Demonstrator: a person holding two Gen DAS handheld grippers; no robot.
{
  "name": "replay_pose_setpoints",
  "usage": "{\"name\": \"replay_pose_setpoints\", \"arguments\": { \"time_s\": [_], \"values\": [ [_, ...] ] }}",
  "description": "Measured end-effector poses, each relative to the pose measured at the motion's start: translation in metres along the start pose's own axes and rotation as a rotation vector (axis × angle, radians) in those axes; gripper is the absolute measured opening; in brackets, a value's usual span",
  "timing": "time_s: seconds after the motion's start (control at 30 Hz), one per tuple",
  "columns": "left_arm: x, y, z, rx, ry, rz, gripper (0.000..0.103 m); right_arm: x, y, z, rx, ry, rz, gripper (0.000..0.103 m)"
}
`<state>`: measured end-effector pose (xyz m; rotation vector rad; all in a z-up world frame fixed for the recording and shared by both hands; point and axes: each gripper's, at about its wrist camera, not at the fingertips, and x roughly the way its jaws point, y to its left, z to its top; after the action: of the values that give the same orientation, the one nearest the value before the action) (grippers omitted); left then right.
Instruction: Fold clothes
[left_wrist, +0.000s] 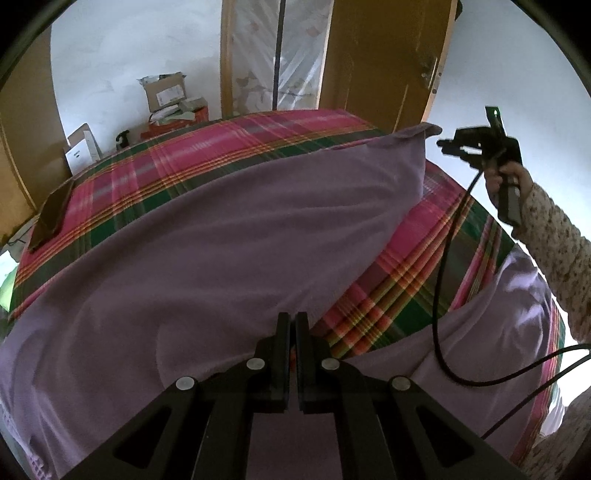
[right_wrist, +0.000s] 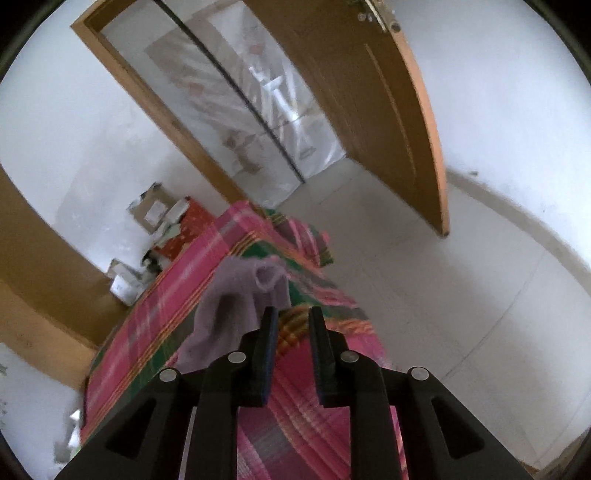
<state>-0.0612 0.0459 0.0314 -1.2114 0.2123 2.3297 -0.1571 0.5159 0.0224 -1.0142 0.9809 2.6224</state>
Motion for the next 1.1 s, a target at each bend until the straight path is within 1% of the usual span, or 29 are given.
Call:
{"name": "replay_pose_setpoints", "arguments": {
  "time_s": [0.2,0.3,0.4,0.6,0.7,0.87,1.1],
  "values": [
    [-0.005,0.007,0.004,-0.036,-0.021,0.007,0.002,0.023,0.008,-0.007,-0.051,0.083,0.041,0.019],
    [-0.006,0.009,0.005,-0.047,-0.026,0.007,0.002,0.035,0.018,-0.007,-0.083,0.098,0.032,0.021],
    [-0.007,0.01,0.004,-0.057,-0.03,0.01,0.002,0.043,0.028,-0.004,-0.09,0.096,0.043,0.023],
    [-0.006,0.013,0.006,-0.081,-0.028,0.012,0.002,0.061,0.06,0.002,-0.152,0.09,0.037,0.023],
    [-0.005,0.015,0.004,-0.094,-0.025,0.013,0.002,0.075,0.074,0.006,-0.173,0.123,0.058,0.028],
    [-0.004,0.019,0.001,-0.112,-0.019,0.014,0.002,0.08,0.07,0.007,-0.125,0.14,0.078,0.029],
    [0.002,0.016,0.0,-0.108,-0.005,0.005,0.002,0.082,0.06,0.007,-0.047,0.151,0.111,0.029]
  ]
}}
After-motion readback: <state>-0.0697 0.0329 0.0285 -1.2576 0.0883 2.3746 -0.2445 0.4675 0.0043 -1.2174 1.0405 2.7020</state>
